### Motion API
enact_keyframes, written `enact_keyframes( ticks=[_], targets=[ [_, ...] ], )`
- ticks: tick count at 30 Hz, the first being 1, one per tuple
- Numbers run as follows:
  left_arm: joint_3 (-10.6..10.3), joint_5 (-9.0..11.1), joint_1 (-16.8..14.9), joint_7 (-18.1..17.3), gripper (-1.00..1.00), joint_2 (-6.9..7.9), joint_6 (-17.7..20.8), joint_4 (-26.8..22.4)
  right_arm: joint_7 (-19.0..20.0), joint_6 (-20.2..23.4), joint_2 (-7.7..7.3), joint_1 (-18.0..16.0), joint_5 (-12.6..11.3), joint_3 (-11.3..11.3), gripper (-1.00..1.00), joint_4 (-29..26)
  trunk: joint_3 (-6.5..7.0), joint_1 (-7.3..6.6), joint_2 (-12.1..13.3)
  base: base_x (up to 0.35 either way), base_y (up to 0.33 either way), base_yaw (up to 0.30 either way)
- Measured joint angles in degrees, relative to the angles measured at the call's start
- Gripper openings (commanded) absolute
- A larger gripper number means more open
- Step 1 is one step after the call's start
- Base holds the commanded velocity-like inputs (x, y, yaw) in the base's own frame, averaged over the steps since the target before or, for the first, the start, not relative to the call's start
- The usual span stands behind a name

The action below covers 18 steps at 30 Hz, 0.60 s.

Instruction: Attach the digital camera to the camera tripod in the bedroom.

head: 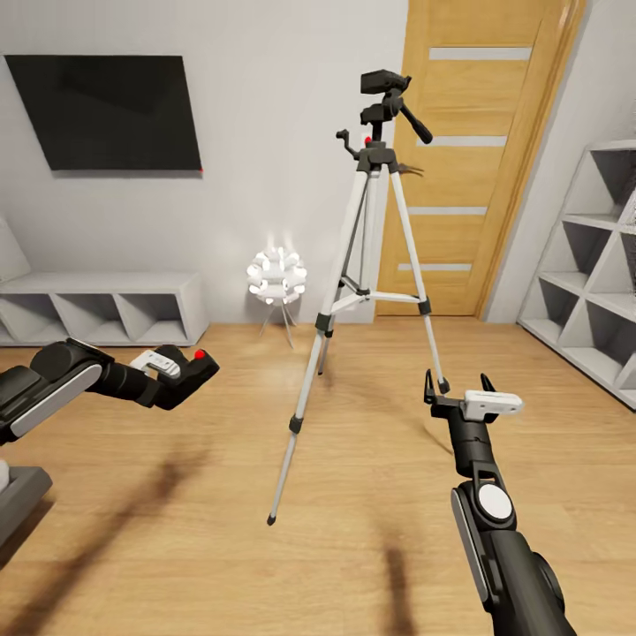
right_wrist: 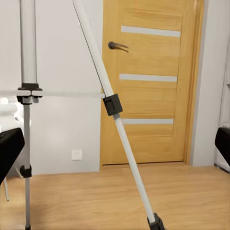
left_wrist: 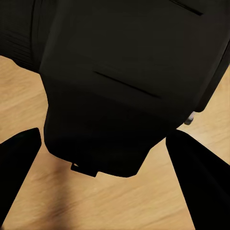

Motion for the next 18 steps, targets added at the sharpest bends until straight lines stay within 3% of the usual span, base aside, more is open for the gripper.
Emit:
enact_keyframes(
  ticks=[18],
  targets=[
    [0.0, -0.1, 0.0, 0.0, -1.0, -0.74, 0.0, 2.5, 0.1, -0.2, 0.0, 0.0, 0.0, 0.0, 1.0, 0.2, 3.99, -0.46, 0.2, 0.0, 0.0, 0.0]
  ],
)
